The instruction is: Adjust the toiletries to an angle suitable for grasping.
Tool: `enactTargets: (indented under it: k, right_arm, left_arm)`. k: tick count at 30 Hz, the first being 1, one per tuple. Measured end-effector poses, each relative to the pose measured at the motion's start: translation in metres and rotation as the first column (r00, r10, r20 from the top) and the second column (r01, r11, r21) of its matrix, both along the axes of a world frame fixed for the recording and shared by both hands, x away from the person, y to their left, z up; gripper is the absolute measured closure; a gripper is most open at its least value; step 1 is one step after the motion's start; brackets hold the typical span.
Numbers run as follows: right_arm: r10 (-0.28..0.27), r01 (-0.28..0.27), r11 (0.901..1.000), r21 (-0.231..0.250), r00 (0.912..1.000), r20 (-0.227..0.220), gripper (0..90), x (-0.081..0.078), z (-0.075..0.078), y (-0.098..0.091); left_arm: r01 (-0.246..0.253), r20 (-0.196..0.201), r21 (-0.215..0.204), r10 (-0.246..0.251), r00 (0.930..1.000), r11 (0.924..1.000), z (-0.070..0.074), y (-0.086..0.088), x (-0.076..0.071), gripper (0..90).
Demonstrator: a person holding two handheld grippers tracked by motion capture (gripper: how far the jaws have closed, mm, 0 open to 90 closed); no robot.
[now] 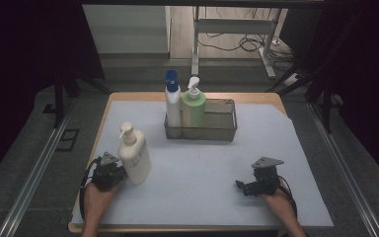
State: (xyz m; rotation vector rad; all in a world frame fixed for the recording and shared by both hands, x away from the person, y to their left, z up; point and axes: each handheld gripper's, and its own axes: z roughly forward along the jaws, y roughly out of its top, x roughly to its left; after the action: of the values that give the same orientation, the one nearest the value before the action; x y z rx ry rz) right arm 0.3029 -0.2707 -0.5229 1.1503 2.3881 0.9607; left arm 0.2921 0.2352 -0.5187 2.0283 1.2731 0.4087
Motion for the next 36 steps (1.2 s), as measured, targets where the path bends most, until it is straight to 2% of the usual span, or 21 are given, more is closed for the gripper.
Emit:
enactTargets:
  k: [4,7,18,25,36]
  right_arm:
    - [0.0,0.0,1.0,0.0,1.0,0.0,0.0,0.0,0.0,0.0]
    - [0.001,-0.001,1.0,-0.001,1.0,0.0,0.0,0.0,0.0,0.0]
    - [0.002,-0.002,1.0,-0.002,1.0,0.001,0.0,0.0,0.0,0.0]
    - [0.0,0.0,1.0,0.0,1.0,-0.001,0.0,0.0,0.0,0.0]
    - [0.0,0.0,1.0,0.0,1.0,-0.001,0.0,0.0,0.0,0.0]
  left_arm:
    - [-0.003,-0.003,-0.017,0.003,1.0,0.9998,-0.001,-0.001,0.001,89.4]
    - [0.021,-0.009,-0.043,-0.021,0.9997,0.9989,-0.001,-0.004,0.001,89.4]
    - [0.071,-0.005,-0.023,-0.071,0.9974,0.9972,0.001,-0.029,0.001,89.4]
    - [0.081,-0.009,-0.03,-0.081,0.9967,0.9963,0.001,-0.037,-0.001,89.3]
    - [0.12,-0.016,-0.015,-0.121,0.9926,0.9926,0.001,-0.05,-0.006,89.3]
